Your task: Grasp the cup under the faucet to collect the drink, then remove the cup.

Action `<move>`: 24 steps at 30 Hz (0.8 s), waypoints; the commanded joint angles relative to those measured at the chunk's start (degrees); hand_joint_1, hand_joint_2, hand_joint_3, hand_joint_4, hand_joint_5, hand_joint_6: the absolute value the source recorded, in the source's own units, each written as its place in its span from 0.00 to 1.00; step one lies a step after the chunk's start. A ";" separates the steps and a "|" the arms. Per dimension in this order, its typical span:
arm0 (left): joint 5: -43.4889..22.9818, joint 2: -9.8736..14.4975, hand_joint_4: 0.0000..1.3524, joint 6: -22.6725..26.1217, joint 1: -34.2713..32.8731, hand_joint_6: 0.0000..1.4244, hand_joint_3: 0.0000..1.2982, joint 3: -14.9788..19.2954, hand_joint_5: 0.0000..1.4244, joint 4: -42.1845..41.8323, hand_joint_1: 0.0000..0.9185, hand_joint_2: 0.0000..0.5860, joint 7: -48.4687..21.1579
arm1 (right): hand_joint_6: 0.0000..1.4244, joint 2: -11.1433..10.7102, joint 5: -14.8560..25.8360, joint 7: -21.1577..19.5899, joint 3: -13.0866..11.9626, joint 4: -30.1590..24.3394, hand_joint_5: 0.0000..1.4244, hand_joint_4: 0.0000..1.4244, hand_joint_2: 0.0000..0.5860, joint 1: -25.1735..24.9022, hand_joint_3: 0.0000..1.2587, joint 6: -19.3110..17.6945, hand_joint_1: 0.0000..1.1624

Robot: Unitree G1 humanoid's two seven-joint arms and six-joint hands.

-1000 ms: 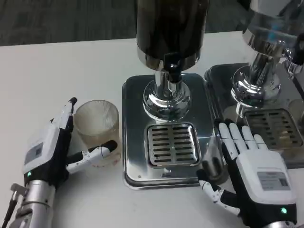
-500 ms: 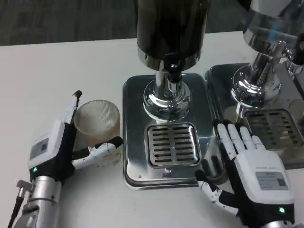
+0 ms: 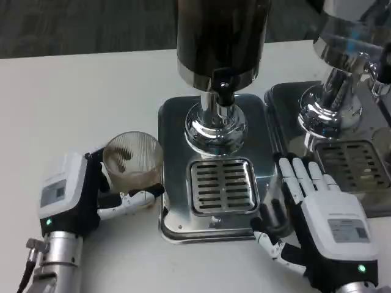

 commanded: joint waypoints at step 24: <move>2.56 0.71 0.60 -2.75 0.76 0.88 0.55 -0.55 0.70 -6.74 0.66 0.00 9.71 | 0.07 -0.01 1.27 -0.10 -0.26 0.48 0.00 0.00 0.62 -0.36 0.00 -0.50 0.35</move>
